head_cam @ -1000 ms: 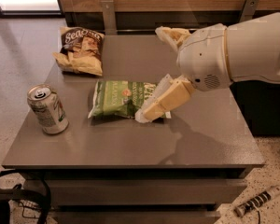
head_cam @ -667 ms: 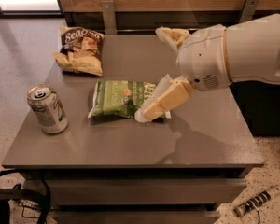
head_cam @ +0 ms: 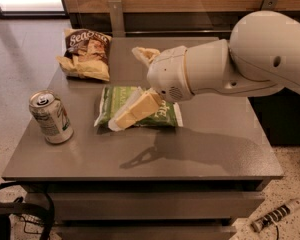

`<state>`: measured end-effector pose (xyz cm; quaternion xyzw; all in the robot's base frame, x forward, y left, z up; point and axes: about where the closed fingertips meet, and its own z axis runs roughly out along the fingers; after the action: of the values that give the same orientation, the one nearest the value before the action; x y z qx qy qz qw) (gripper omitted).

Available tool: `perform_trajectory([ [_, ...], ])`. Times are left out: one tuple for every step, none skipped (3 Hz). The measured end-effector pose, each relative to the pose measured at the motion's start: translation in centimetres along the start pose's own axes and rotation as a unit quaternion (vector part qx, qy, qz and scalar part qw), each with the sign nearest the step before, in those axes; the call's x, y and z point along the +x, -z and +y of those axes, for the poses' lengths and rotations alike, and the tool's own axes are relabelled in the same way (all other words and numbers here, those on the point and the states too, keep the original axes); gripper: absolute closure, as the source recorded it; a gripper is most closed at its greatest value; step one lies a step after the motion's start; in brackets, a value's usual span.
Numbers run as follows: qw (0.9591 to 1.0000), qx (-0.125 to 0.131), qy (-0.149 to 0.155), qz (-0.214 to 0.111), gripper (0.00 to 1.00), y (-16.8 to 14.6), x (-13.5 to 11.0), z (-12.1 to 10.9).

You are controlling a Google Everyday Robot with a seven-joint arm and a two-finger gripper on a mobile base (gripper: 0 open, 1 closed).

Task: Pick 7up can

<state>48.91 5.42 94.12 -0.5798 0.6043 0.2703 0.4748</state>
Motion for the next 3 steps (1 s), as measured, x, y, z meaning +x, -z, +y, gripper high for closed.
perform_trajectory([
  [0.9989,-0.020,-0.010,-0.042,0.00,-4.0,0.1,0.3],
  [0.9971,-0.034,-0.015,-0.067,0.00,-6.1,-0.2,1.1],
  [0.9950,-0.051,-0.024,-0.082,0.00,-8.5,-0.5,2.3],
])
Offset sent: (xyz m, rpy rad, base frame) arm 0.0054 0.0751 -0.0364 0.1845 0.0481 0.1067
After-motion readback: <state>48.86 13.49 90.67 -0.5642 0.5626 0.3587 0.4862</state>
